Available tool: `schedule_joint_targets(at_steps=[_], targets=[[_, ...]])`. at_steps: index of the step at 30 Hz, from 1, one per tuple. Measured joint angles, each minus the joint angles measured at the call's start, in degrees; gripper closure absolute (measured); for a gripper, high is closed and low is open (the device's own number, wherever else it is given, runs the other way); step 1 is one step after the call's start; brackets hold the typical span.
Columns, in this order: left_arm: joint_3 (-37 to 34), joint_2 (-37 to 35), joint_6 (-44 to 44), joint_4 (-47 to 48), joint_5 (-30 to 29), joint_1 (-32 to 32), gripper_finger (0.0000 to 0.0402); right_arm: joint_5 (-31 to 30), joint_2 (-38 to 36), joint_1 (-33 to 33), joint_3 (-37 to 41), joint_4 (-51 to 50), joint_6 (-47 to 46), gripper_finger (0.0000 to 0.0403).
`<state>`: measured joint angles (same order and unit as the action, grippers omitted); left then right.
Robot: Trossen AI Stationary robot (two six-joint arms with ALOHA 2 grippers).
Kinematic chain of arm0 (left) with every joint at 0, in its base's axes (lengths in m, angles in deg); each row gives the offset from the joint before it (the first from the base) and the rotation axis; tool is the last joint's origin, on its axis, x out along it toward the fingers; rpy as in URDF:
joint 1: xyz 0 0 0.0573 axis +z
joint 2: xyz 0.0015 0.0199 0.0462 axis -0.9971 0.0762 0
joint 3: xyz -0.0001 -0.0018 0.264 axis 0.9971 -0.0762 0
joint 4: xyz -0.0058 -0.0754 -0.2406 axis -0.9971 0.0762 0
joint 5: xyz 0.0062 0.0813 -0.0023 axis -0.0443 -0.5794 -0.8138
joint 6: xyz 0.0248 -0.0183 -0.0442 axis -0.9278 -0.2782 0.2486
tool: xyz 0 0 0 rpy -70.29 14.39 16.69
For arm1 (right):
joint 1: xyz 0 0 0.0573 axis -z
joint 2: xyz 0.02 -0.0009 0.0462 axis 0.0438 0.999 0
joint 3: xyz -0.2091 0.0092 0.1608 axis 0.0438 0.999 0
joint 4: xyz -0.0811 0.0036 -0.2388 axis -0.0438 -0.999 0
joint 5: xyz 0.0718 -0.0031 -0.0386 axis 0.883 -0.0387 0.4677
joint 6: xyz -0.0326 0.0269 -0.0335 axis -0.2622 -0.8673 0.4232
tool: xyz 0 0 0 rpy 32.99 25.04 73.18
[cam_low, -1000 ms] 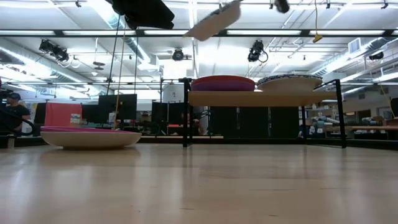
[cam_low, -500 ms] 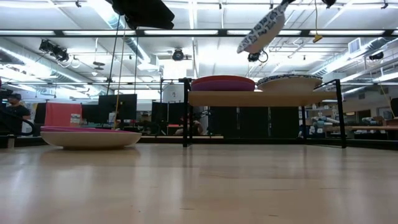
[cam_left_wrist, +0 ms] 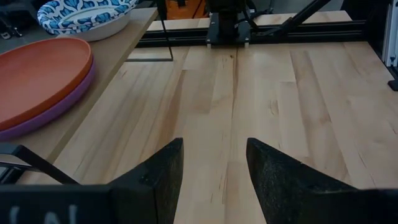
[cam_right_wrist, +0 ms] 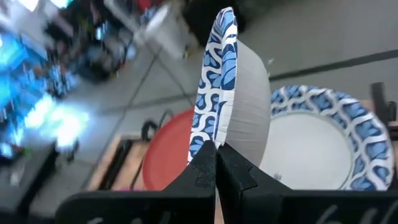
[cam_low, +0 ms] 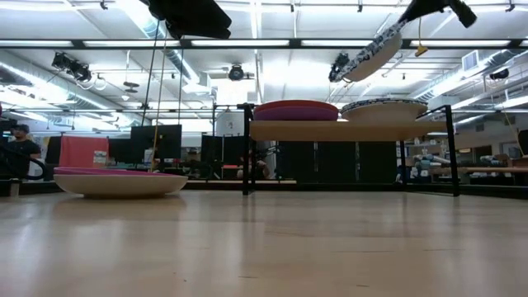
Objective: Place and stack plates onto a shelf
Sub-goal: Stack the white patterned bowl on top of the white patterned bowl on the shelf
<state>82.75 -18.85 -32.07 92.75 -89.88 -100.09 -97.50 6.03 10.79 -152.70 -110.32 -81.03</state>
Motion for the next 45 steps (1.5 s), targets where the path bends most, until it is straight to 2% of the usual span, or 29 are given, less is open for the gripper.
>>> schedule_joint_targets(at_steps=[4,12,18,24,36,45], targets=[[0.0,0.0,0.01,0.0,-0.01,0.0,0.0219,-3.58,-4.7,0.04,6.04,4.84,-2.48,0.0398],[0.0,0.0,0.01,0.0,0.0,0.0,0.0219,-5.96,-10.1,0.18,18.28,13.23,-7.57,0.0398],[0.0,0.0,0.0,0.0,0.0,0.0,0.0219,-6.81,-13.76,2.7,25.26,21.46,-8.44,0.0398],[0.0,0.0,0.0,0.0,-0.01,0.01,0.0219,-6.38,-16.58,4.69,29.89,27.09,-8.43,0.0398],[0.0,0.0,0.0,0.0,0.0,0.0,0.0219,-5.82,-17.03,5.38,39.48,42.31,-9.81,0.0398],[0.0,0.0,-0.01,0.0,0.01,0.0,0.0219,-5.8,-17.46,5.38,42.71,43.02,-12.48,0.0398]])
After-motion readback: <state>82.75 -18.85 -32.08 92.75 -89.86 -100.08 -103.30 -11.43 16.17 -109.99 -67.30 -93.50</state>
